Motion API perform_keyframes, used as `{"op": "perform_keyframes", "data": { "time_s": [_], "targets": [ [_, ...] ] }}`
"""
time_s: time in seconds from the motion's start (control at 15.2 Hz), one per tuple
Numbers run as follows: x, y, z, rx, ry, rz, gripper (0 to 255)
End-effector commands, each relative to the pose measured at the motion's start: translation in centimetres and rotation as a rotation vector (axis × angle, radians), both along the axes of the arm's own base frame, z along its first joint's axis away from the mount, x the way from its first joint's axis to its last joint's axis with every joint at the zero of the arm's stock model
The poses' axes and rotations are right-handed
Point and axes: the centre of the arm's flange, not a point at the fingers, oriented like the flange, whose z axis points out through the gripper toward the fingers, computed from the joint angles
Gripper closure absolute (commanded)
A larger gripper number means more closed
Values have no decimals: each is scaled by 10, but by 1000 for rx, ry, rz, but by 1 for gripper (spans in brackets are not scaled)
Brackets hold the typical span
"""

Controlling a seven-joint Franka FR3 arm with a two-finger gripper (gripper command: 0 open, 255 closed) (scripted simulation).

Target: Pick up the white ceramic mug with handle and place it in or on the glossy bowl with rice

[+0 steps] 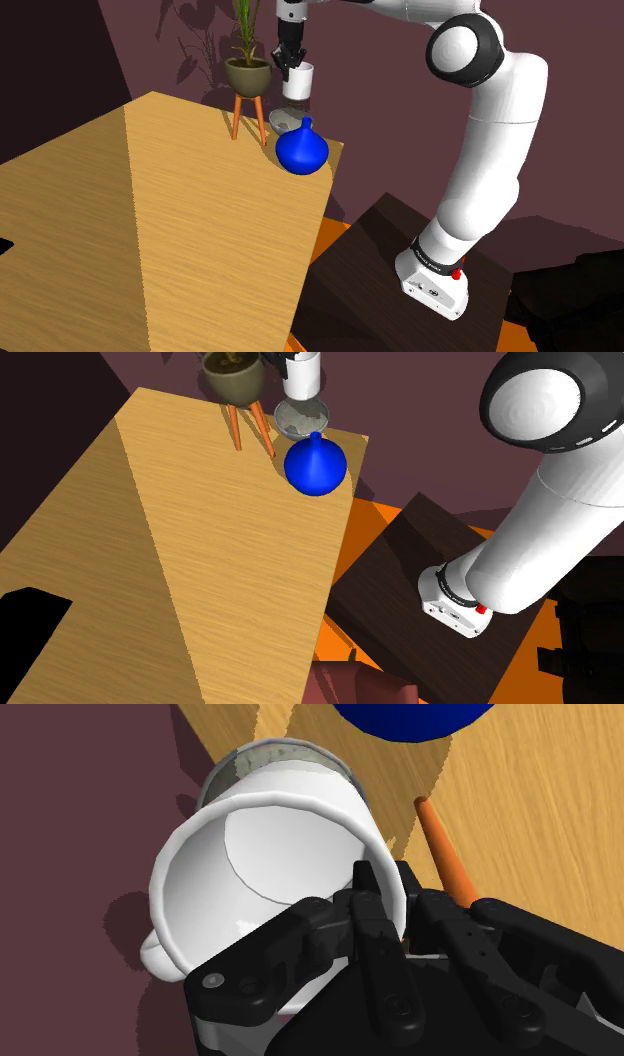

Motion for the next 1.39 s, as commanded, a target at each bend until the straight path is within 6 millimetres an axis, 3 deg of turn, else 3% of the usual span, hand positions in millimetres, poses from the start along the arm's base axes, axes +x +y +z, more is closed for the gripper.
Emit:
{"op": "perform_keyframes", "data": {
  "time_s": [0.0, 0.13, 1.32],
  "targets": [
    [18, -18, 4, 0, -1, 1, 255],
    [33, -33, 5, 0, -1, 1, 255],
    [33, -33, -90, 0, -1, 1, 255]
  ]
}}
